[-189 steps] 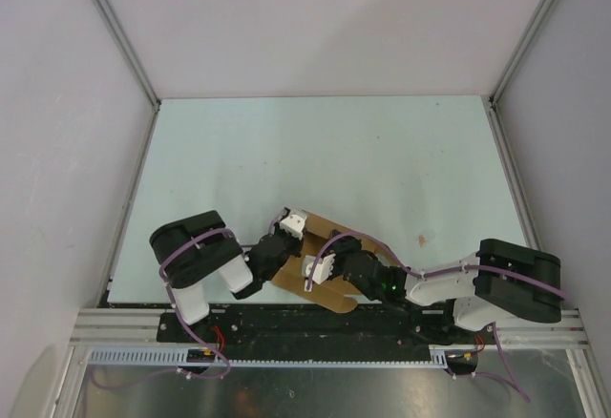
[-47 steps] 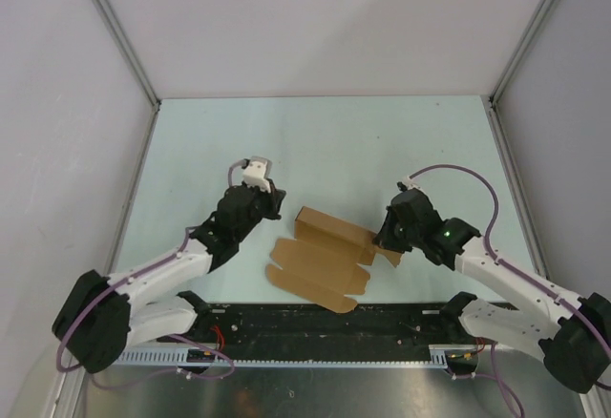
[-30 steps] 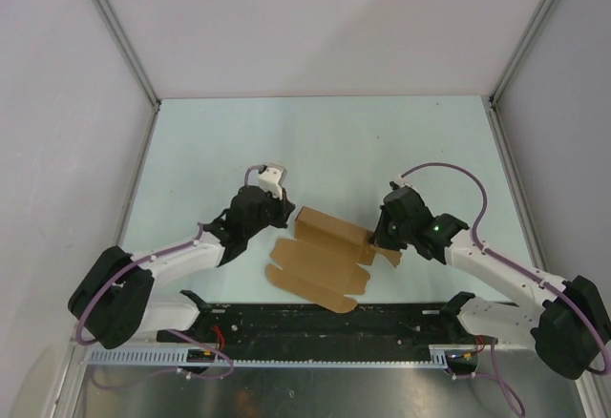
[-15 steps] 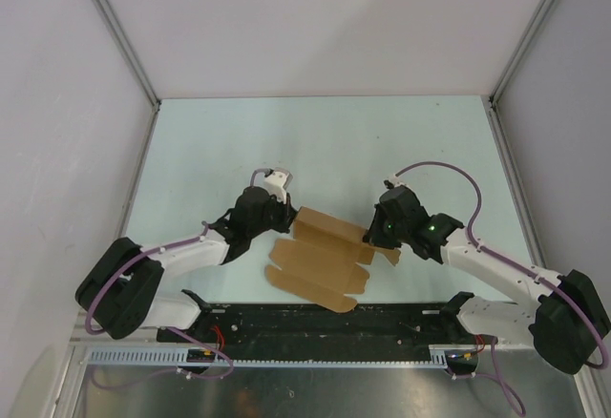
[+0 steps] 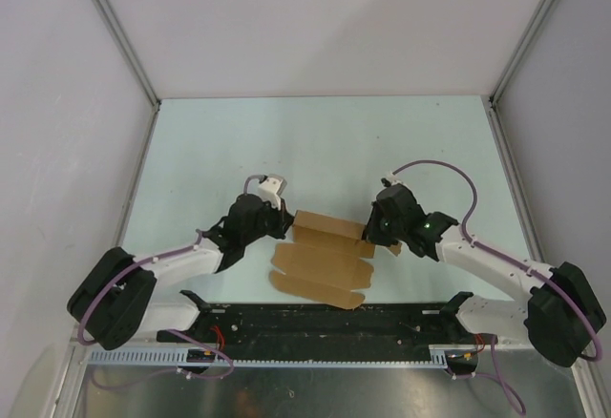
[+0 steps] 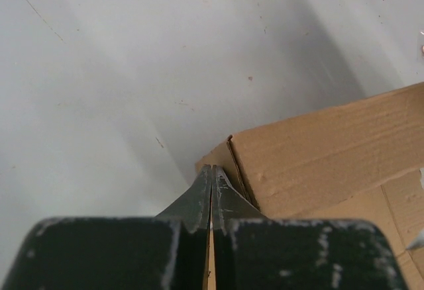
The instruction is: Fold the paper box
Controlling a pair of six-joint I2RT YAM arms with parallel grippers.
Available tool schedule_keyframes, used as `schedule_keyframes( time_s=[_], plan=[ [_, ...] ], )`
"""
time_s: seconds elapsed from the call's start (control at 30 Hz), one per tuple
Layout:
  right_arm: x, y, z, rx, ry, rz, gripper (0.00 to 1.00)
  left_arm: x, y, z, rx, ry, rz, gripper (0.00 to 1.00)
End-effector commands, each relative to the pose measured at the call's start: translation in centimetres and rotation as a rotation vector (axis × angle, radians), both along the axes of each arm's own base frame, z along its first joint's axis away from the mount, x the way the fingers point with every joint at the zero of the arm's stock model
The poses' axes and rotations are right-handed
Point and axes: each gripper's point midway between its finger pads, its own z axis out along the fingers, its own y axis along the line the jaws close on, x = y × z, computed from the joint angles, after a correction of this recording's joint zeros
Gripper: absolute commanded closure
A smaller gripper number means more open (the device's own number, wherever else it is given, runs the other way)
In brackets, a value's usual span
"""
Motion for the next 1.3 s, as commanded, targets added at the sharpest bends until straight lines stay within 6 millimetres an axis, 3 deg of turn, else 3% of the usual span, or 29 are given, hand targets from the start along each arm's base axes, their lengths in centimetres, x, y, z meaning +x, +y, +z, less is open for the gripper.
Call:
schedule_keyframes(
  time_s=[0.0, 0.47, 0.7, 0.9, 1.0, 1.07, 1.1, 1.27],
  plan=[
    [1.4, 1.4, 1.4, 0.052, -0.062, 0.011, 1.0, -0.8, -0.9, 1.6, -0.08, -0.02, -0.03, 1.0],
    [3.2, 1.9, 1.4, 0.055, -0.128, 0.095, 1.0, -2.5, 1.6, 0.9, -0.118, -0.015, 0.065, 1.0],
    [3.9, 0.4, 0.7, 0.003, -0.137, 0.104, 1.0, -2.5, 3.7, -0.2, -0.09, 0.0, 0.176, 1.0],
    [3.7, -1.3, -0.1, -0.077, -0.13, 0.109, 1.0, -1.8, 6.0, 0.8, -0.057, -0.008, 0.307, 1.0],
    [3.7, -1.9, -0.1, -0.107, -0.135, 0.101, 1.0, -1.6, 7.0, 3.4, -0.074, -0.061, 0.351, 1.0],
    [3.8, -2.6, -0.3, -0.139, -0.141, 0.087, 1.0, -1.5, 7.4, 6.6, -0.119, -0.128, 0.366, 1.0],
    [3.7, -2.8, -0.3, -0.147, -0.14, 0.084, 1.0, -1.6, 7.5, 7.2, -0.123, -0.137, 0.368, 1.0],
    [3.1, -3.6, -0.5, -0.166, -0.138, 0.078, 1.0, -1.9, 5.7, 13.1, -0.245, -0.268, 0.267, 1.0]
  ],
)
